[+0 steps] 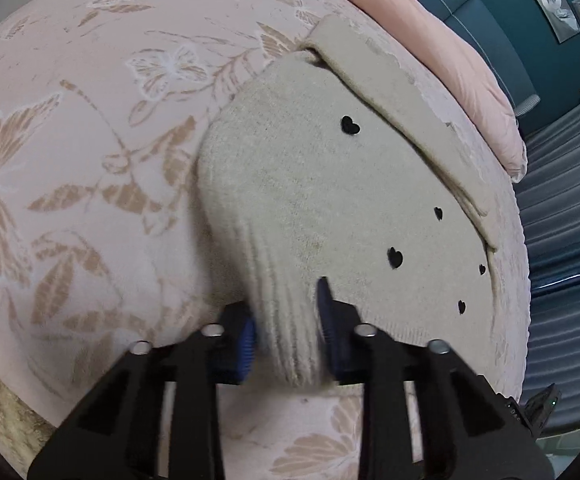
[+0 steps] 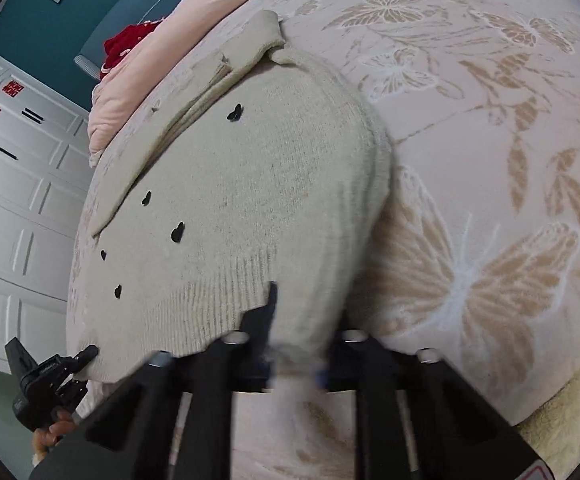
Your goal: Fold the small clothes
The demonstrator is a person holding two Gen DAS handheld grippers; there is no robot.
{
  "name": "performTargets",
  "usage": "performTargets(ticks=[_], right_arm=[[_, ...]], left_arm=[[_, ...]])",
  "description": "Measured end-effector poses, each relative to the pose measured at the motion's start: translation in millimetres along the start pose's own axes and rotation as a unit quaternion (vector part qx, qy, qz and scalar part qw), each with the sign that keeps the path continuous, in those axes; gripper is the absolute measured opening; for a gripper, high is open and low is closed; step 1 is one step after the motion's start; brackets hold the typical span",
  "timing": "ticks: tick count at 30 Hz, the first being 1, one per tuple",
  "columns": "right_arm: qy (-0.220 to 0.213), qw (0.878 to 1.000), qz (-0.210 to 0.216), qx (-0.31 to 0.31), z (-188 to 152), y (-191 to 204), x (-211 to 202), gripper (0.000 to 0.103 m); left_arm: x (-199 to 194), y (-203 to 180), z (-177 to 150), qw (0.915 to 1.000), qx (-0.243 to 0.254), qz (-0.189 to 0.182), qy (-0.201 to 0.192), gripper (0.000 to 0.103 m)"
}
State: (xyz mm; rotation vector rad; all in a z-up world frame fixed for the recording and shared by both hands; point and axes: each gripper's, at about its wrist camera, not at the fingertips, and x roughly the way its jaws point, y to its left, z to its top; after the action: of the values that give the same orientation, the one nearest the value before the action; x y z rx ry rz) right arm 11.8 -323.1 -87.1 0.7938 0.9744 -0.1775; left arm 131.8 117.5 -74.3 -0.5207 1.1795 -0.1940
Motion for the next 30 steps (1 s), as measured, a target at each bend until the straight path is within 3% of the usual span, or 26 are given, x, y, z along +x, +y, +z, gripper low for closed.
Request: performTargets(ticks=[5,8,11,15,20,23,25,27,30], right_arm=[[-0.042,0.998,0.039,-0.003,4.7,13.7,-38.9,0.008],[-0.048,0.998,0.044,-0.022,2.0,20.1,-63.4,0.007],[-0.037,0.998,0.037,-0.033,-6.8,13.0,-83.1,0.006],[-0.005,0.996,-0.01,-0.083,-35.4,-7.4,-103.7,0.004],[0.06,0.991,-0.044,-0.112,-73.7,-37.9,-93.2,0.005],[0.073,0.993,-0.049,-0.081,-77.3,-47.8,-76.9,0.015],[0.064,0.993,-0.067,-0.068,-76.1,-48.9,-72.8,0.044],[0.038,0.994,-0.075,-0.063,-72.7,-47.8,-74.2,0.067],[0.028,0.995,-0.081,-0.05,-66.1,-48.7,-66.3,0.07]], left_arm=[[-22.4,8.1,1.6,0.9989,-0.036,-0.028,0.0,0.01],[-45.7,1.9,-0.4,0.9989,-0.016,-0.042,-0.006,0.009],[-65.2,1.0,-9.6,0.9989,0.0,-0.046,-0.002,0.007],[-87.4,13.0,-37.7,0.9989,0.016,-0.043,0.011,0.007],[-86.3,33.7,-86.6,0.9975,0.024,-0.031,0.058,0.007],[-76.5,45.5,-97.4,0.9986,-0.003,-0.015,0.051,0.015],[-72.8,54.7,-93.1,0.9991,-0.033,-0.002,0.028,0.028],[-72.4,61.8,-85.7,0.9983,-0.057,0.011,0.008,0.064],[-66.6,60.9,-77.2,0.9985,-0.054,0.002,0.0,0.068]])
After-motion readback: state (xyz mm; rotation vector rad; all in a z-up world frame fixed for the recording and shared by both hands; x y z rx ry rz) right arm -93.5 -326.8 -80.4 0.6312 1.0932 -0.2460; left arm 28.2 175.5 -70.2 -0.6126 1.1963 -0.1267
